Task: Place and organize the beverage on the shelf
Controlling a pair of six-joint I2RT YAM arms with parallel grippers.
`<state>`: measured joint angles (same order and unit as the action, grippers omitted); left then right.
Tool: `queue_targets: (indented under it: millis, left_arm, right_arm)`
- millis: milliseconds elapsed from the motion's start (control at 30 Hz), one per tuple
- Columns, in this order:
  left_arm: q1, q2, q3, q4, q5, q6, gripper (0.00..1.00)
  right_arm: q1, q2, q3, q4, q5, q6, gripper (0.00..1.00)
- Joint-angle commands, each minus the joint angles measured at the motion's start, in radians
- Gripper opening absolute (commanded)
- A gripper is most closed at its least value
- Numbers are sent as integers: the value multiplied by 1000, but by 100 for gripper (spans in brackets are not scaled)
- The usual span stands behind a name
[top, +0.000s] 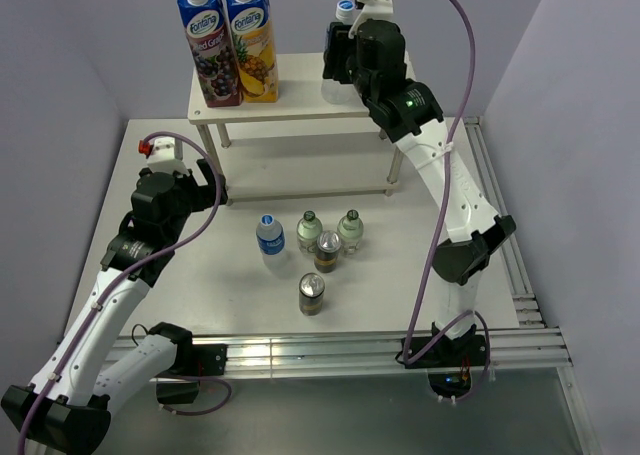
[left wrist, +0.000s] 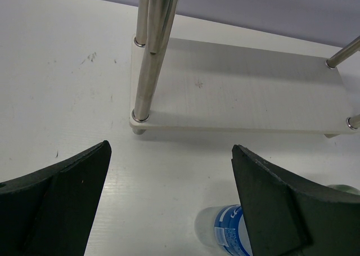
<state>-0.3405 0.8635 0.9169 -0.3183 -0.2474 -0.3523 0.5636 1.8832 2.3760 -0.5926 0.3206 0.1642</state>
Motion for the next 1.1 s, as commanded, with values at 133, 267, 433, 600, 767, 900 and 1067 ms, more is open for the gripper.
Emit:
queue_targets:
  millis: [133, 267, 433, 600, 767, 900, 1067]
  left_arm:
    - [-3, -6, 17, 39, 10, 22, 96]
    - [-3, -6, 17, 41, 8, 22, 96]
    - [-3, -6, 17, 41, 5, 24, 96]
    - [-3, -4, 16, 39, 0, 24, 96]
    - [-2, -1, 16, 41, 2, 24, 96]
    - [-3, 0, 17, 41, 3, 24, 96]
    - [-2, -1, 17, 41, 2, 24, 96]
  right_arm:
    - [7, -6, -47, 136, 0, 21, 11]
    - [25, -29, -87, 146, 20, -2, 100]
    - [59, -81, -142, 168, 49, -25, 100]
    - [108, -189, -299, 223, 136, -38, 100]
    - [208, -361, -509, 286, 227, -55, 100]
    - [285, -479, -632, 271, 307, -22, 100]
    - [380, -660, -892, 269, 218, 144, 100]
